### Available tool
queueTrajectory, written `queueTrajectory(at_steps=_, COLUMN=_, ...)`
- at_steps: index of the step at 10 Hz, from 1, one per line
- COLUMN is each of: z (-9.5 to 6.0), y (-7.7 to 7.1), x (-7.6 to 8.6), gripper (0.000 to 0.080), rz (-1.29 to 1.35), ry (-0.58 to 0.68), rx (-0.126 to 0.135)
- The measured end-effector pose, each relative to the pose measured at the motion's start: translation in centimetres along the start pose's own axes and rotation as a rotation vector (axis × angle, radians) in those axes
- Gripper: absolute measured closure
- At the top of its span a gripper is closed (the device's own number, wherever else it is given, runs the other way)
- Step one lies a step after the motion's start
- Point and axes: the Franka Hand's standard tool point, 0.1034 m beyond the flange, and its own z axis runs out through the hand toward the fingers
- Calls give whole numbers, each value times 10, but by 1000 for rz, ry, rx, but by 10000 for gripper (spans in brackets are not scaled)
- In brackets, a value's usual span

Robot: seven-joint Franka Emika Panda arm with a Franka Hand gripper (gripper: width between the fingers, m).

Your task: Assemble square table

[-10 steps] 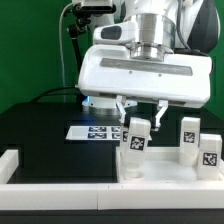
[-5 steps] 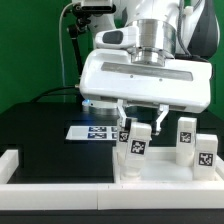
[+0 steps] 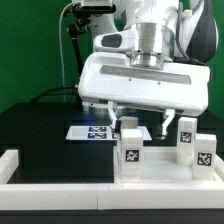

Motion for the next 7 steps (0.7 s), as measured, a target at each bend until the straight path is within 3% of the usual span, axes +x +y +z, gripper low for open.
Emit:
queueTrajectory(at_steps=1, z=0, y=0, x=0, gripper=173, rz=0, ry=0, rx=0)
queueTrajectory(at_steps=2, z=0, y=0, x=0, gripper=157, rz=0, ry=0, rx=0)
queueTrajectory(at_steps=7, z=0, y=0, x=0, gripper=150, rz=0, ry=0, rx=0)
